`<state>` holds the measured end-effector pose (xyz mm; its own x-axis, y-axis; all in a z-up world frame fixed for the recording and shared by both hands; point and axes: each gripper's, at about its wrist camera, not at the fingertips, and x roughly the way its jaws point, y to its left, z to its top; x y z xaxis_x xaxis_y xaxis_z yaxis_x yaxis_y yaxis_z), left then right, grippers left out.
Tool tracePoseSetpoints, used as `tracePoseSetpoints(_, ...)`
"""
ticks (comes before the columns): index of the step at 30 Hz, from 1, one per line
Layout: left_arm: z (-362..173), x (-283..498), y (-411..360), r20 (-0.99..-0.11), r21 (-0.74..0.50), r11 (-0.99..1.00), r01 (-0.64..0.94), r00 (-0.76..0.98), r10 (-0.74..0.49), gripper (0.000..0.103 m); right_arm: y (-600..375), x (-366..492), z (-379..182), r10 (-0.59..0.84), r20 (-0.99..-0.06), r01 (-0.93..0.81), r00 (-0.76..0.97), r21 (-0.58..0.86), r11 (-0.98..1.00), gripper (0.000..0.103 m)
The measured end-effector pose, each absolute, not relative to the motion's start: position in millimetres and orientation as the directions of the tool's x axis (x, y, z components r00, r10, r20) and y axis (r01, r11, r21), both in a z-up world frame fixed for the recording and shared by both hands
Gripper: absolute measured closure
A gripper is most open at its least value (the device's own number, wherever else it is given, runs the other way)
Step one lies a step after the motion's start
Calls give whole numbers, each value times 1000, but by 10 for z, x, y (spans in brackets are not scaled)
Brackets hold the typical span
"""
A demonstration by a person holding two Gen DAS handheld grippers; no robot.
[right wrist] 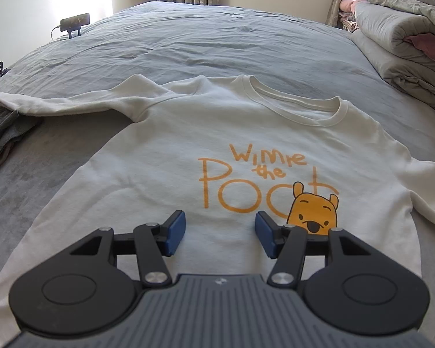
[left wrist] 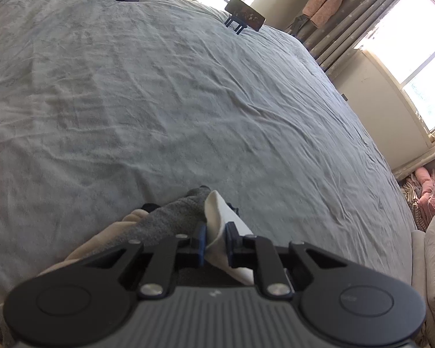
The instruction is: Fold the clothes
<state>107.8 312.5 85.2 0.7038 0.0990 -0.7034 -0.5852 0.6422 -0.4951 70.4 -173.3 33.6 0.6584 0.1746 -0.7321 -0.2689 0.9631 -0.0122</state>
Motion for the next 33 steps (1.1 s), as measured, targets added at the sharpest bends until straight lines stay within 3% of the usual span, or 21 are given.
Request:
tracePoseSetpoints(8, 1125, 930, 2976, -585, -541, 691, -479, 805, 99, 92, -1736, 716, 336, 181, -732, -265, 657, 1, 964, 45)
tracePoseSetpoints(12, 1319, 843, 2762, -485, -541, 748, -383, 869, 94, 92, -1754, 723, 353, 195, -731, -260, 653, 26, 965, 45)
tracePoseSetpoints(15, 1475, 786, 2389, -390, -554, 796, -243, 921, 10, 94, -1782, 733, 379, 215, -730, -251, 649, 61, 966, 45)
tracePoseSetpoints(17, 1580, 693, 2014, -302, -564, 821, -91, 948, -103, 94, -1833, 746, 417, 234, -725, -237, 647, 100, 966, 45)
tracePoseSetpoints(19, 1672, 548, 1431, -215, -533, 834, 145, 930, -299, 95, -1941, 767, 466, 250, -717, -202, 651, 153, 967, 45)
tracePoseSetpoints(21, 1651, 386, 754, -196, -472, 786, 400, 821, -536, 94, -2092, 798, 510, 253, -710, -149, 658, 206, 967, 45)
tracePoseSetpoints(23, 1537, 246, 307, -215, -415, 736, 535, 728, -650, 92, -2301, 832, 537, 232, -710, -64, 665, 256, 965, 45)
tracePoseSetpoints(25, 1475, 293, 395, -224, -446, 739, 504, 737, -638, 77, -2473, 837, 550, 195, -715, 6, 671, 269, 963, 45)
tracePoseSetpoints(26, 1448, 327, 466, -227, -467, 743, 480, 746, -626, 62, -2528, 835, 555, 182, -717, 25, 673, 269, 963, 45)
tracePoseSetpoints(27, 1421, 361, 537, -231, -487, 745, 456, 755, -613, 56, -2570, 831, 562, 176, -718, 38, 673, 271, 962, 45)
tracePoseSetpoints(33, 1261, 566, 962, -264, -599, 742, 302, 800, -538, 56, -2632, 802, 623, 231, -707, 12, 669, 320, 947, 45)
